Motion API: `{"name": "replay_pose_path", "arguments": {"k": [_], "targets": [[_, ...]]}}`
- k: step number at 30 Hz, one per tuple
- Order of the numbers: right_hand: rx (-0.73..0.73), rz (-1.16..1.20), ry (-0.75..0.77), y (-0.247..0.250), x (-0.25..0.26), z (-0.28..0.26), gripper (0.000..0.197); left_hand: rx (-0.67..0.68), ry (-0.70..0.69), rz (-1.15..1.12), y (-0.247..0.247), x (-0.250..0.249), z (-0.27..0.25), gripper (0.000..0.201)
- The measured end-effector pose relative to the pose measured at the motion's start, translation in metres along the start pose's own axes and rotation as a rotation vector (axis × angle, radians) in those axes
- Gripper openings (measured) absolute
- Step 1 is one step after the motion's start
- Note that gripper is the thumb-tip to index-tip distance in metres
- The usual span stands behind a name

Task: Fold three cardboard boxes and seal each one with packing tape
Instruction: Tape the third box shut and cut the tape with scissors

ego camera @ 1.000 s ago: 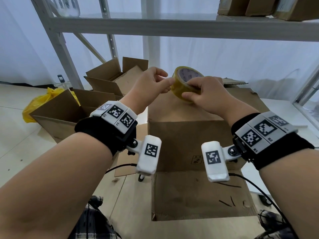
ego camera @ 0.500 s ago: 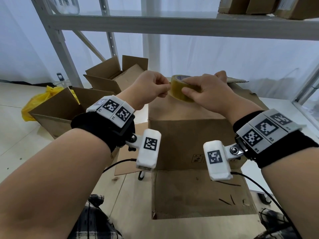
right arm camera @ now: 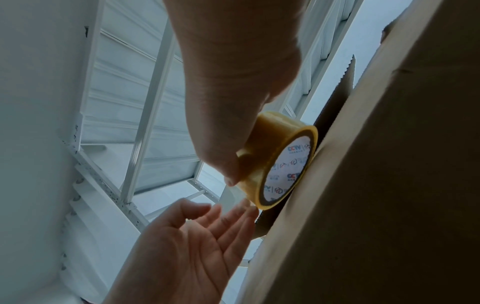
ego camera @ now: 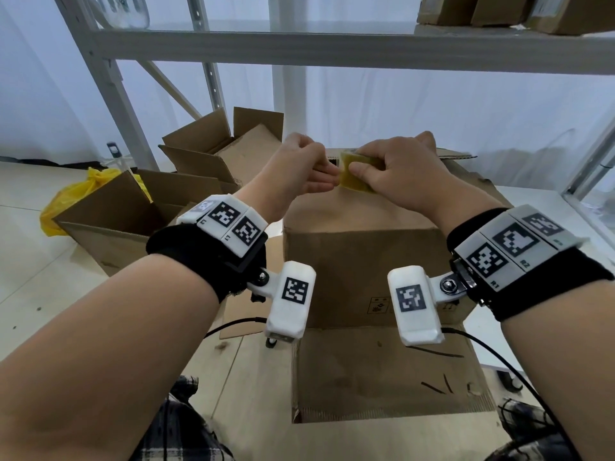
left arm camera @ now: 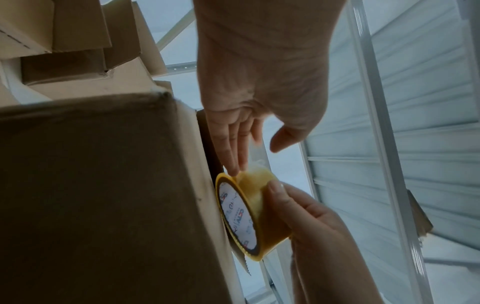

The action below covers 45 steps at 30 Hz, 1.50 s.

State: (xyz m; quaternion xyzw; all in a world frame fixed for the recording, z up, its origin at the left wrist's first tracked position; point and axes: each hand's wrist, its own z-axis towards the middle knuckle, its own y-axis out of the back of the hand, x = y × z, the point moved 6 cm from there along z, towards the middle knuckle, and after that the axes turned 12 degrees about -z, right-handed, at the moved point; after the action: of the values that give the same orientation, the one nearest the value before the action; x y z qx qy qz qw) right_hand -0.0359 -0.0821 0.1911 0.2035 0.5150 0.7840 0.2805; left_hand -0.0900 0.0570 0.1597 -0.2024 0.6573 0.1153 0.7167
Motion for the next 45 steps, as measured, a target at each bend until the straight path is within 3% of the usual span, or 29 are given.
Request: {"name": "replay_pose_path", "arguments": {"k": [4, 11, 14, 20, 25, 31, 35, 37, 39, 45], "targets": [[0.018, -0.042, 0.029, -0.002, 0.003, -0.001, 0.033, 0.019, -0.091, 0.171, -0.001, 0.001, 0.0, 0.04], [0.018, -0.029, 0.055, 0.0, 0.006, -0.002, 0.033, 0.02, -0.179, 0.221, 0.001, 0.003, 0.001, 0.012], [0.005, 0.001, 0.073, 0.002, 0.007, -0.003, 0.033, 0.02, -0.213, 0.264, 0.001, 0.001, 0.0, 0.014], [-0.02, 0.071, 0.057, 0.007, 0.01, -0.001, 0.035, -0.009, -0.432, 0.484, 0.0, -0.021, 0.0, 0.017], [0.081, -0.061, 0.018, 0.021, 0.008, 0.02, 0.048, -0.053, -0.532, 0.584, 0.008, -0.051, -0.002, 0.013], [0.093, 0.137, -0.056, 0.029, 0.002, 0.046, 0.027, -0.055, -0.38, 0.443, 0.022, -0.061, 0.011, 0.018], [0.054, 0.037, -0.035, 0.028, 0.008, 0.059, 0.017, -0.014, -0.138, 0.272, 0.029, -0.049, 0.021, 0.027], [0.045, -0.006, -0.018, 0.028, 0.012, 0.069, 0.02, -0.025, -0.087, 0.246, 0.035, -0.048, 0.028, 0.036], [0.046, -0.035, -0.004, 0.029, 0.015, 0.078, 0.023, -0.022, -0.125, 0.328, 0.038, -0.051, 0.033, 0.041], [0.173, -0.107, 0.02, 0.017, 0.014, 0.105, 0.027, -0.045, -0.264, 0.451, 0.051, -0.057, 0.045, 0.016]]}}
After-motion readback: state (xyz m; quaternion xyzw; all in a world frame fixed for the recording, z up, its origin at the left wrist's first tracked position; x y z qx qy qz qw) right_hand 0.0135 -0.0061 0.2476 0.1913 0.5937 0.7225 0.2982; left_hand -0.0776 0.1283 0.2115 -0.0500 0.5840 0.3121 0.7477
